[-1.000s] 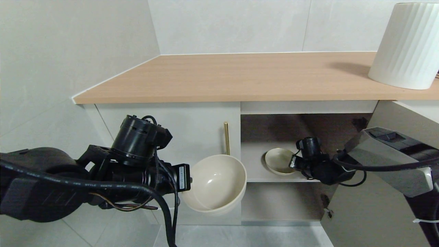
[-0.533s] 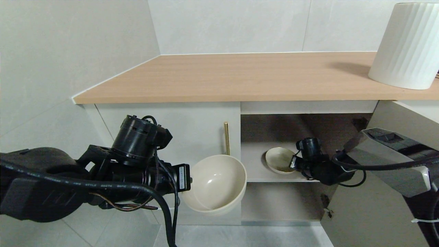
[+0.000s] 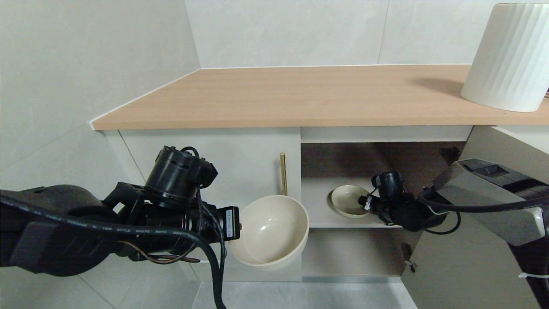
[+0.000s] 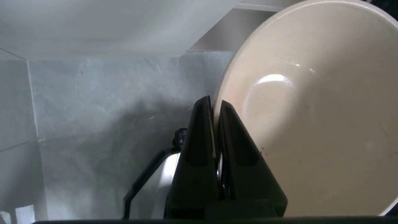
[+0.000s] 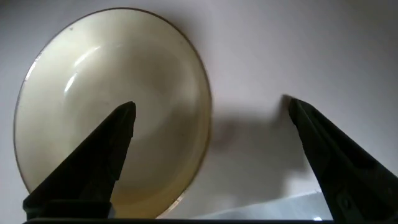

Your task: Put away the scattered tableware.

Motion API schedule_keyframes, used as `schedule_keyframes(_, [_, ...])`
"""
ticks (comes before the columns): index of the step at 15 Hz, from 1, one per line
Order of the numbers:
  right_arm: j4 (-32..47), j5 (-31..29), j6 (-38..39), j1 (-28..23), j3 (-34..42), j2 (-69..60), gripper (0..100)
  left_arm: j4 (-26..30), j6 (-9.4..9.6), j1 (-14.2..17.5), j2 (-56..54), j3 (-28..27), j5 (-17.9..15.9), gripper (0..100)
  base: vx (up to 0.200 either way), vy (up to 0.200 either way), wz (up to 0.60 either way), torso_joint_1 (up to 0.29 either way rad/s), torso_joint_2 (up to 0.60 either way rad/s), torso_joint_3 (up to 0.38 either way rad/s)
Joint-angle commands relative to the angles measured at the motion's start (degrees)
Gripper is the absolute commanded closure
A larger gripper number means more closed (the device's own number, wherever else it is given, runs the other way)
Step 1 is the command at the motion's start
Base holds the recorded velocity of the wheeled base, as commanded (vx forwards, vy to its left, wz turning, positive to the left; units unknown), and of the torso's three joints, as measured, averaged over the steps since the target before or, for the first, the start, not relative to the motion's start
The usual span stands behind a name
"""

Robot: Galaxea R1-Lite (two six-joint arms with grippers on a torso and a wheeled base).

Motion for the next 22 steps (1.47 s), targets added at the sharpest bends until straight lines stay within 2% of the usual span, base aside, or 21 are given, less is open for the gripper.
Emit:
schedule_keyframes(1, [-0.05,0.74,0.08,0.94,5.36,-8.13,0,0.0,0.05,0.0,2.27,-0.29,0.17,100,0.0,0.0,0.0,0.0,0.0,0.0])
schedule_keyframes(3, [2.5,3.81,-0.01,5.24,11.24,-17.45,0,-0.09,0.14,-0.97,5.08,-0.9,0.26,100,0.0,0.0,0.0,0.0,0.0,0.0])
schedule_keyframes(4, [6.63,6.19,-0.1,7.62,12.47,-21.67,0,0.0,0.14,-2.2,6.93,-1.34,0.79,100,0.0,0.0,0.0,0.0,0.0,0.0])
schedule_keyframes(6, [12.78,9.0,-0.19,9.9,13.53,-26.24,0,0.0,0.32,-3.43,9.83,-2.31,2.19,100,0.0,0.0,0.0,0.0,0.0,0.0])
schedule_keyframes(7, [19.02,12.16,-0.36,12.36,14.06,-30.81,0,0.26,1.55,-3.43,13.25,-3.63,4.04,100,0.0,0.0,0.0,0.0,0.0,0.0])
schedule_keyframes(9, [25.18,15.86,-1.86,14.82,14.23,-35.11,0,0.44,2.43,-3.78,15.01,-3.45,5.45,100,0.0,0.0,0.0,0.0,0.0,0.0])
schedule_keyframes(10, [30.54,19.99,-2.03,16.84,14.23,-38.37,0,0.61,2.6,-4.31,15.89,-3.45,5.71,100,0.0,0.0,0.0,0.0,0.0,0.0])
schedule_keyframes(12, [35.72,22.18,-3.44,20.1,14.58,-41.27,0,0.61,2.6,-5.1,16.86,-3.37,6.41,100,0.0,0.0,0.0,0.0,0.0,0.0])
schedule_keyframes(15, [36.6,21.57,-7.83,25.19,17.66,-40.56,0,0.35,2.51,-6.68,17.21,-3.28,8.52,100,0.0,0.0,0.0,0.0,0.0,0.0])
schedule_keyframes(16, [36.78,20.78,-7.83,27.48,18.1,-39.6,0,0.18,2.43,-7.74,16.59,-3.1,10.81,100,0.0,0.0,0.0,0.0,0.0,0.0])
schedule_keyframes(19, [36.43,16.65,-7.39,29.15,17.75,-35.46,0,0.0,2.43,-9.94,16.15,-3.1,15.91,100,0.0,0.0,0.0,0.0,0.0,0.0])
schedule_keyframes(22, [34.58,15.86,-5.63,29.59,16.61,-30.98,0,0.0,2.25,-11.69,13.78,-2.93,16.17,100,0.0,0.0,0.0,0.0,0.0,0.0])
